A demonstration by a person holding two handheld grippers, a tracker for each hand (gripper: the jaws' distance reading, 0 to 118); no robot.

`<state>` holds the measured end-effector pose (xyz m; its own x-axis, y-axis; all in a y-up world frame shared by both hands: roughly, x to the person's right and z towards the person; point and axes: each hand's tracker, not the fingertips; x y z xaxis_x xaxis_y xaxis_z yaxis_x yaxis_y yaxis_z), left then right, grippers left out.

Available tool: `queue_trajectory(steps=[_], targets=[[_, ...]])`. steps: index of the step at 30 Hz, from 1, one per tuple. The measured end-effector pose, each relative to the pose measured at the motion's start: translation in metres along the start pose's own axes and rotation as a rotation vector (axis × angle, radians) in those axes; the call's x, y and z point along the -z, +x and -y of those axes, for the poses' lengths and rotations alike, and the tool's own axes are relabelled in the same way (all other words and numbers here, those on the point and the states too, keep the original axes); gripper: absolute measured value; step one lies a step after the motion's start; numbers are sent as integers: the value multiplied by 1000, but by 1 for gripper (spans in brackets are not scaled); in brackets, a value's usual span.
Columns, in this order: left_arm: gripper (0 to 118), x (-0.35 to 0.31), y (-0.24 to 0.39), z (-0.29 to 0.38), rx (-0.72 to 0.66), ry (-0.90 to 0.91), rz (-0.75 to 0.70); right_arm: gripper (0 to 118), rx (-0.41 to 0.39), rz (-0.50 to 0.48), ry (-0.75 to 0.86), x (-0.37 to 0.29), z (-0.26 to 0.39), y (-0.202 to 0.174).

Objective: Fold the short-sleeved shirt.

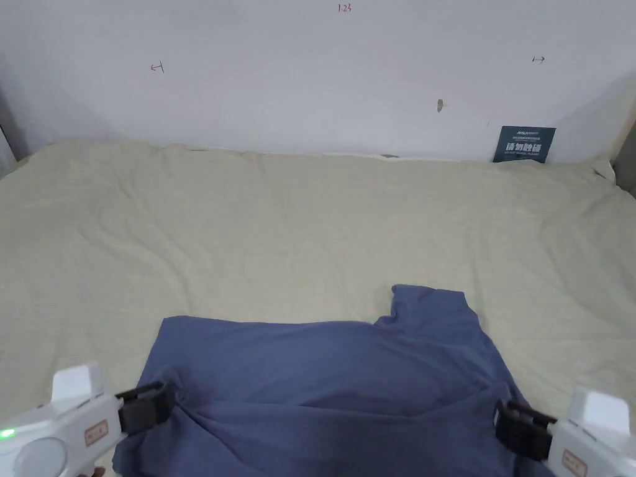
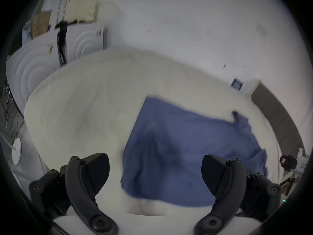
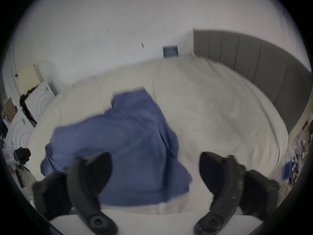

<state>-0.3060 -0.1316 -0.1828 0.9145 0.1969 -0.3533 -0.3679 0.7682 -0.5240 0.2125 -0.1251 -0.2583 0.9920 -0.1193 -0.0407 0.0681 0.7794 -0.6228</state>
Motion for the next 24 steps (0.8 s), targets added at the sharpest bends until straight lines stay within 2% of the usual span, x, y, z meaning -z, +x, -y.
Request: queue_trajectory(steps=[8,11,12,14,15,16,17,19,24], targets=[[112,-58,69,-48,120,389,57,113,-109,-58,356,-54,-54,-36],[108,-63,82,-42,145,483,36,111,-141,-22,433,-63,-56,-46],[101,-64,86,-40,151,489,35,106,-155,-6,452,-66,-55,-49],[63,-65,91,-37,159,488,48,75,-187,-9,467,-68,-53,-50],[33,-64,93,-35,169,488,55,51,-194,-7,467,-69,-52,-53],[2,-63,95,-34,175,481,54,14,-197,-4,470,-68,-51,-54],[0,-60,96,-34,186,485,48,3,-204,0,473,-66,-51,-54],[0,-54,97,-37,225,431,96,2,-210,2,475,-71,-50,-60],[0,-27,93,-51,215,373,61,2,-198,2,457,-58,-57,-61]])
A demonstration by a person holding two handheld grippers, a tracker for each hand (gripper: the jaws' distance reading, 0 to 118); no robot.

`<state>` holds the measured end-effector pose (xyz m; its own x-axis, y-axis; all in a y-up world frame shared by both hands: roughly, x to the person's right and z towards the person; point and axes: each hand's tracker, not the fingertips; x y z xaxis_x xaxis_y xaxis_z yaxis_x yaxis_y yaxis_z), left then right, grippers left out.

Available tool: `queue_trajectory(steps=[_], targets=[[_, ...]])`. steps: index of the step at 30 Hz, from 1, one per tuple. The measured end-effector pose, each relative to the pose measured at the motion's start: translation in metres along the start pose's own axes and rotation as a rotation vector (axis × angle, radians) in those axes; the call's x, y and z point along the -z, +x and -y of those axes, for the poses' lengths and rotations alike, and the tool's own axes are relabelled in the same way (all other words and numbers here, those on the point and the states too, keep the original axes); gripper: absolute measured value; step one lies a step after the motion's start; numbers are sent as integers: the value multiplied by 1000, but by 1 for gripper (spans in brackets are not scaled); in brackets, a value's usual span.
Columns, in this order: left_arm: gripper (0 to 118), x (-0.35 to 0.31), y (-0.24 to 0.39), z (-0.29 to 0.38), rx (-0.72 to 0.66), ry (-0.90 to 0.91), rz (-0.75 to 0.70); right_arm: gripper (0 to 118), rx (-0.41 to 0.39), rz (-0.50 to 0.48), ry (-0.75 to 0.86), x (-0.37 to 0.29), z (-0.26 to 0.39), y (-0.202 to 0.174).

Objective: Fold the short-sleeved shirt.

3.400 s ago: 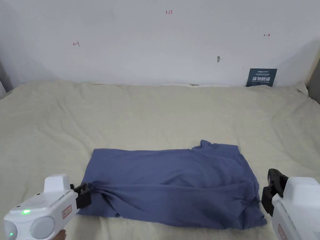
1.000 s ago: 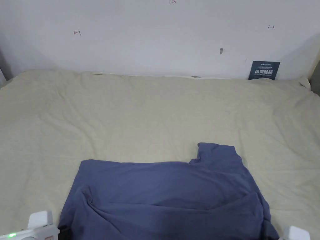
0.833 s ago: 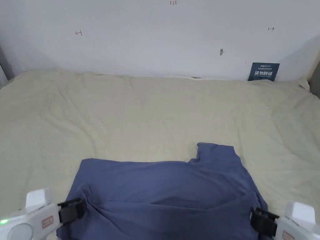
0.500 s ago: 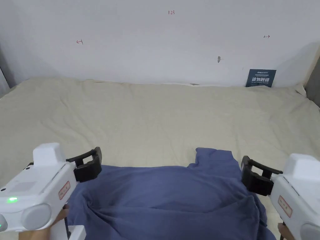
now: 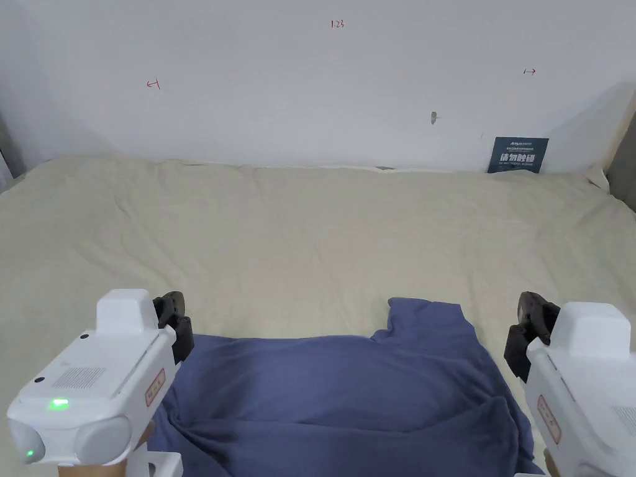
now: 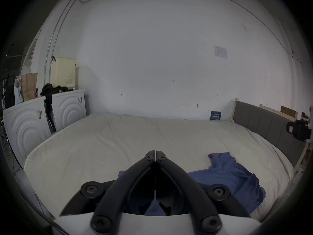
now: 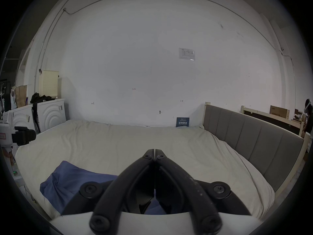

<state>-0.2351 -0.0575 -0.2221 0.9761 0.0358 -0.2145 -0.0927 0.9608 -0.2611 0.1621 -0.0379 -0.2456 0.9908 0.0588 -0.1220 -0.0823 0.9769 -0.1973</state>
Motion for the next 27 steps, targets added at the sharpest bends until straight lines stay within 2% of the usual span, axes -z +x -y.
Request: queue_trajectory(steps=[10,13,15,16,17,18,19,20,21,22,24,26,27], targets=[[0,157,-70,12,-70,-359,11,2,26,20,-42,55,-6,-2],[0,209,-92,24,-160,-467,-5,2,30,30,-63,81,-1,3],[1,240,-104,35,-169,-534,-2,2,34,36,-83,96,3,3],[6,252,-108,40,-151,-550,-27,2,33,42,-92,102,5,2],[18,263,-107,48,-126,-584,-47,2,34,48,-103,109,7,3],[36,273,-111,54,-126,-622,-54,2,37,50,-114,116,10,3],[70,281,-116,61,-150,-650,-50,3,40,53,-124,124,15,7],[92,287,-119,67,-165,-684,-31,3,42,57,-133,129,18,9],[106,291,-116,73,-167,-706,-37,3,41,60,-142,135,21,10],[107,292,-116,78,-158,-705,-43,4,42,61,-148,139,23,11],[100,292,-113,87,-131,-701,-45,10,44,55,-172,148,28,14],[78,295,-107,96,-98,-730,-42,12,47,49,-188,156,32,18],[71,297,-105,101,-82,-753,-41,12,45,49,-193,157,35,15]])
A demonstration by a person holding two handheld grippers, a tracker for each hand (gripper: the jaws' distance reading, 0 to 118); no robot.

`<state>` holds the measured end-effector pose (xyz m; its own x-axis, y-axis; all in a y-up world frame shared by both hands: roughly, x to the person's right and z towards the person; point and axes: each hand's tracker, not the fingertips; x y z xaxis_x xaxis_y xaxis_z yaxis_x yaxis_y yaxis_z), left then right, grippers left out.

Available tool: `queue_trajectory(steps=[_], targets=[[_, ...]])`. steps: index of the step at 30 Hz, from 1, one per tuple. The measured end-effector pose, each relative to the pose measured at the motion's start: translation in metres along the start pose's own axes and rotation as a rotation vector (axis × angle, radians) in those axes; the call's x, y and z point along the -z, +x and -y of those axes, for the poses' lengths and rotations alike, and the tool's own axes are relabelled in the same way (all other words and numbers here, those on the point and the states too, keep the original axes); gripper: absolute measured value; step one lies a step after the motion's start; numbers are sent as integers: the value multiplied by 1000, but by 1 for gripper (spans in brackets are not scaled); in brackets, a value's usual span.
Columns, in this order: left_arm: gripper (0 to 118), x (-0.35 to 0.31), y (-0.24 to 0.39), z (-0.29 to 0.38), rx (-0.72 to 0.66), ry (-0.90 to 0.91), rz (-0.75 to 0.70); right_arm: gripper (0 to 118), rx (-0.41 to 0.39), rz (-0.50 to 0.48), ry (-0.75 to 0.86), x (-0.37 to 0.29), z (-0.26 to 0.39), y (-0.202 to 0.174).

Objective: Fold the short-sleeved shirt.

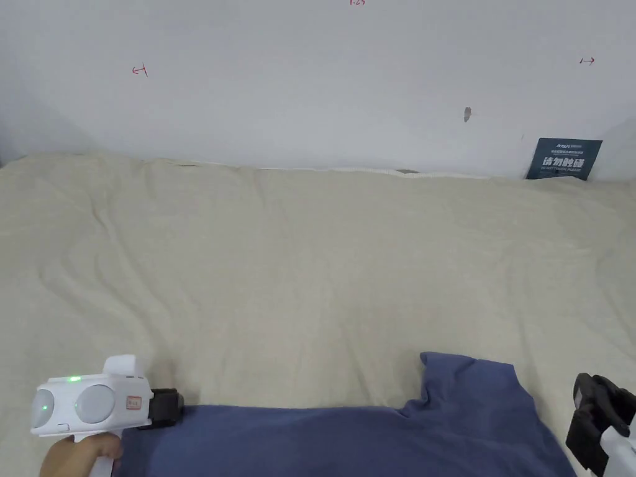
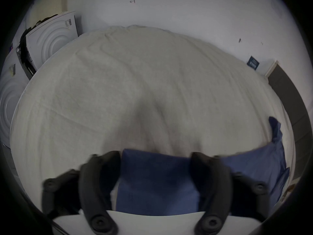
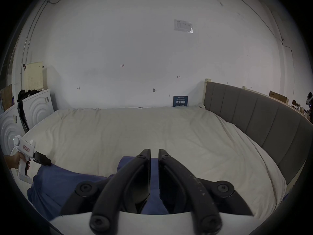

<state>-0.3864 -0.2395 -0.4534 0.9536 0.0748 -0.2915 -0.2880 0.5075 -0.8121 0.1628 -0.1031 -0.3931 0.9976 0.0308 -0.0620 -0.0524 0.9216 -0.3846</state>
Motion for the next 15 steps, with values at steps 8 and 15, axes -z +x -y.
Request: queue_trajectory(steps=[8,15], targets=[[3,-10,27,8,124,71,-32,12,5,-5,-19,18,1,5],[3,-76,34,17,110,233,56,12,13,-25,-179,95,10,20]])
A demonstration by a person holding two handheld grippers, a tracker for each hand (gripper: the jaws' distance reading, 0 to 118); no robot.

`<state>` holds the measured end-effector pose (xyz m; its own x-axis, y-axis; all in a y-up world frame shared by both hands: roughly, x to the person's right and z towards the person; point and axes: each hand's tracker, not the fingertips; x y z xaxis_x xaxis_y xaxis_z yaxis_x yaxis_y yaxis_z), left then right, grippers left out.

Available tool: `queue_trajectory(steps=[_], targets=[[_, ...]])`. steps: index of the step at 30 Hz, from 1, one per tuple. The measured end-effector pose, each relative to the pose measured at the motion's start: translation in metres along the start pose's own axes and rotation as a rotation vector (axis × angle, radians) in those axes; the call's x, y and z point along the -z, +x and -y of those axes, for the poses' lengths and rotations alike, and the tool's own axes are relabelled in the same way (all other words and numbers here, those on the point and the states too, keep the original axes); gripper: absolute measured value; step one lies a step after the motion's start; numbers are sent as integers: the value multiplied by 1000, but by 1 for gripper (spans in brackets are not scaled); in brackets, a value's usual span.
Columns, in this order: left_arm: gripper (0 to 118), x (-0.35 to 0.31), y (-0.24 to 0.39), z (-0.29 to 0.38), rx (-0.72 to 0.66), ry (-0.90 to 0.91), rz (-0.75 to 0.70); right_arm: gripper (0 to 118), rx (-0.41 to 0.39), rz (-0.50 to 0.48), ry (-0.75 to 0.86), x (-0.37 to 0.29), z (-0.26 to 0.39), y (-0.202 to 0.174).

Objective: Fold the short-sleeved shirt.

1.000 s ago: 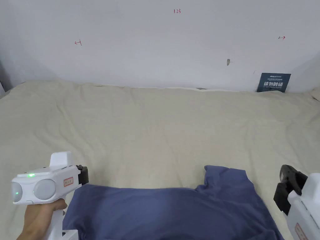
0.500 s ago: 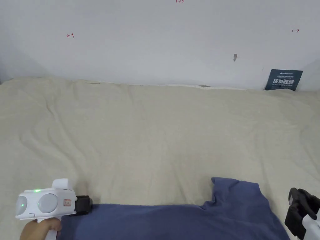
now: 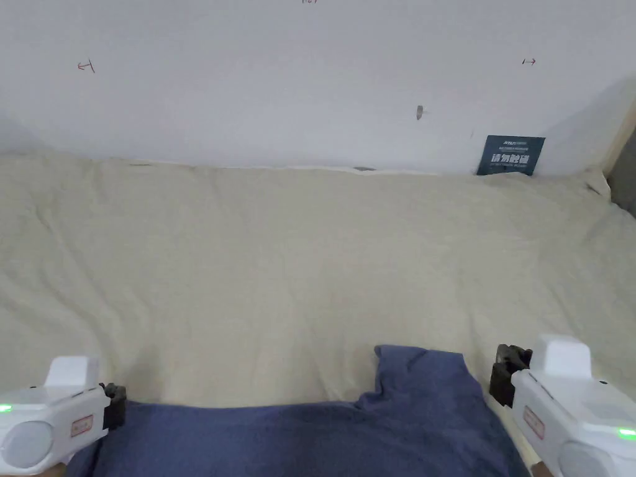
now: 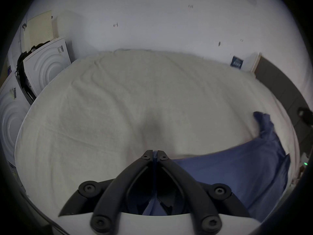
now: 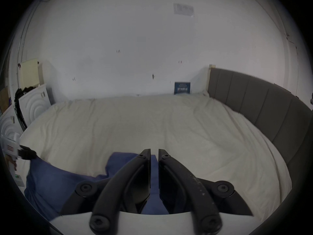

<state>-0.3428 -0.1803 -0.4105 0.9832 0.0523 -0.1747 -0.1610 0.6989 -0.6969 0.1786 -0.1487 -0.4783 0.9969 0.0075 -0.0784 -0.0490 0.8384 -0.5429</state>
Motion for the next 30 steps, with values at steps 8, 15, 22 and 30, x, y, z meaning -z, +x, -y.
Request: queue_trajectory(steps=[8,15,22,30], targets=[[3,-40,4,-10,11,51,47,68,66,18,-300,89,24,3],[3,-44,-2,-8,5,48,56,91,13,16,-446,97,48,-12],[3,-54,-4,2,-22,48,40,1,-84,-35,-376,59,34,-18],[3,-92,-10,14,-65,94,9,1,-55,-101,-164,-49,7,-12]])
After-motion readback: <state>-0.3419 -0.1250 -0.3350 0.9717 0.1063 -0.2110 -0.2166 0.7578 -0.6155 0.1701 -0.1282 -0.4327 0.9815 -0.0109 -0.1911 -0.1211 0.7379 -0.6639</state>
